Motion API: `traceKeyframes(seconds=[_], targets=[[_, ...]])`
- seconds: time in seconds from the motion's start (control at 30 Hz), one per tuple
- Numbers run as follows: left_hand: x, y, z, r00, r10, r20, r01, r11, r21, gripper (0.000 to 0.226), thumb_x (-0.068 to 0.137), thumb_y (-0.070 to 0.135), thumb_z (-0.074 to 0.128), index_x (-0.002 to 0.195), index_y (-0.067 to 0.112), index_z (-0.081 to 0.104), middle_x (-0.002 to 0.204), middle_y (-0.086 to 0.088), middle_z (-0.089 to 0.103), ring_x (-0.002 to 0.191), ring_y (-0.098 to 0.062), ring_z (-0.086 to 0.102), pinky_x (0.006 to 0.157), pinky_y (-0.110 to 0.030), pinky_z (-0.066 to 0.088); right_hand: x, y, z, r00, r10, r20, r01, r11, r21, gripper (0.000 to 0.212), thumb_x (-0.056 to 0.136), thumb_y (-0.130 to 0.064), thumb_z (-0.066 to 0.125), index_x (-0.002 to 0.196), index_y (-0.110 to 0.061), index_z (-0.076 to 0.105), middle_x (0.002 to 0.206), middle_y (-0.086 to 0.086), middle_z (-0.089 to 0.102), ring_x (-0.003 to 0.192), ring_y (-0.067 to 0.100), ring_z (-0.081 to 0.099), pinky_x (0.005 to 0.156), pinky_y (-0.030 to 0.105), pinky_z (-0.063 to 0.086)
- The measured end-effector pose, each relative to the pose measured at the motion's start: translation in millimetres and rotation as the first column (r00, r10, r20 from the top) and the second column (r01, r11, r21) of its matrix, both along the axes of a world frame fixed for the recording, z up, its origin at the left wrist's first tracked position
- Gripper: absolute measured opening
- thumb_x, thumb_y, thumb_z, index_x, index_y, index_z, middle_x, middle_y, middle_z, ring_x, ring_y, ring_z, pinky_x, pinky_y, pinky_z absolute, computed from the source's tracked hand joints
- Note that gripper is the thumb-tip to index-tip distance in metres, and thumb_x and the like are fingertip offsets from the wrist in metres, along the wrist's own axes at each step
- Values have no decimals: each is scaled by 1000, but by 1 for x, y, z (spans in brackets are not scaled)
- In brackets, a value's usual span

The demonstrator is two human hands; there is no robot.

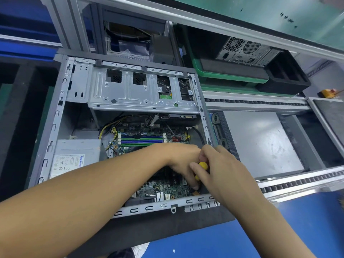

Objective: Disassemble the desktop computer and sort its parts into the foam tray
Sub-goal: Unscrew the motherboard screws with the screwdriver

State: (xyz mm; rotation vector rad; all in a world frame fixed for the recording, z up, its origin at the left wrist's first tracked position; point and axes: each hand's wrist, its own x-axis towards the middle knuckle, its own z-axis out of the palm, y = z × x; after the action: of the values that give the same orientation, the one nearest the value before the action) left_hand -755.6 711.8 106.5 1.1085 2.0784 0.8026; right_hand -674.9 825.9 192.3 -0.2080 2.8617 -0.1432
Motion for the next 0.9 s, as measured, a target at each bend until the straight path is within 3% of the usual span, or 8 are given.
traceKeyframes(seconds=[0.07,0.17,0.27,0.4,0.53,0.63,0.8,0.9], targets=[[0,1,1,999,-23,-23,23,1000,-13,36,72,39,84,93,14,71,82,-2,69,76,-20,65,68,-35,55,-2,1,-3,999,-37,-7,38,998,45,29,94,-54,51,94,-25,45,85,-4,52,80,22,52,65,35,44],[-1,-1,0,1000,-21,-14,20,999,-34,38,69,41,86,93,15,72,84,0,71,80,-19,66,73,-36,55,-3,2,-6,1000,-16,15,15,999,38,20,96,-45,51,93,-27,42,87,-4,54,77,21,50,64,34,43],[-2,-1,-4,1000,4,-15,-5,1000,-29,31,69,33,88,88,14,70,78,5,69,74,-17,63,66,-26,51,-4,4,-2,998,44,51,-43,999,-13,11,94,-35,53,95,-32,43,97,-9,52,82,17,49,69,33,46],[-1,0,-7,999,32,-13,-33,998,-46,23,69,31,87,76,22,66,68,10,61,65,-14,57,57,-24,46,-2,4,0,992,69,104,-71,997,9,13,93,-32,51,98,-37,40,95,-9,41,79,17,49,68,37,51],[-1,0,-3,998,-15,-54,14,1000,-18,34,70,34,86,89,15,67,77,1,66,71,-19,60,62,-30,51,0,3,-3,998,44,34,-46,996,73,20,93,-51,46,97,-33,38,95,-10,49,82,17,52,63,35,47],[-1,-3,-1,999,-33,-38,33,999,-13,37,71,40,86,92,16,67,75,3,65,68,-15,60,59,-27,50,-1,2,-7,999,33,8,-34,987,158,35,93,-65,39,97,-30,36,78,-7,47,76,22,55,58,34,39],[-2,-2,-3,998,-36,43,38,998,-45,42,70,36,88,101,14,71,94,1,72,89,-20,64,80,-33,53,-1,1,-10,997,72,6,-72,988,137,20,95,-45,45,92,-29,34,75,-7,44,66,22,45,55,35,36],[-3,-1,-10,999,-27,42,31,995,-96,32,74,30,85,98,13,73,90,2,70,83,-19,62,68,-26,48,-2,1,-7,993,107,58,-113,987,115,18,90,-39,48,89,-34,31,83,-9,45,73,18,46,57,34,37]])
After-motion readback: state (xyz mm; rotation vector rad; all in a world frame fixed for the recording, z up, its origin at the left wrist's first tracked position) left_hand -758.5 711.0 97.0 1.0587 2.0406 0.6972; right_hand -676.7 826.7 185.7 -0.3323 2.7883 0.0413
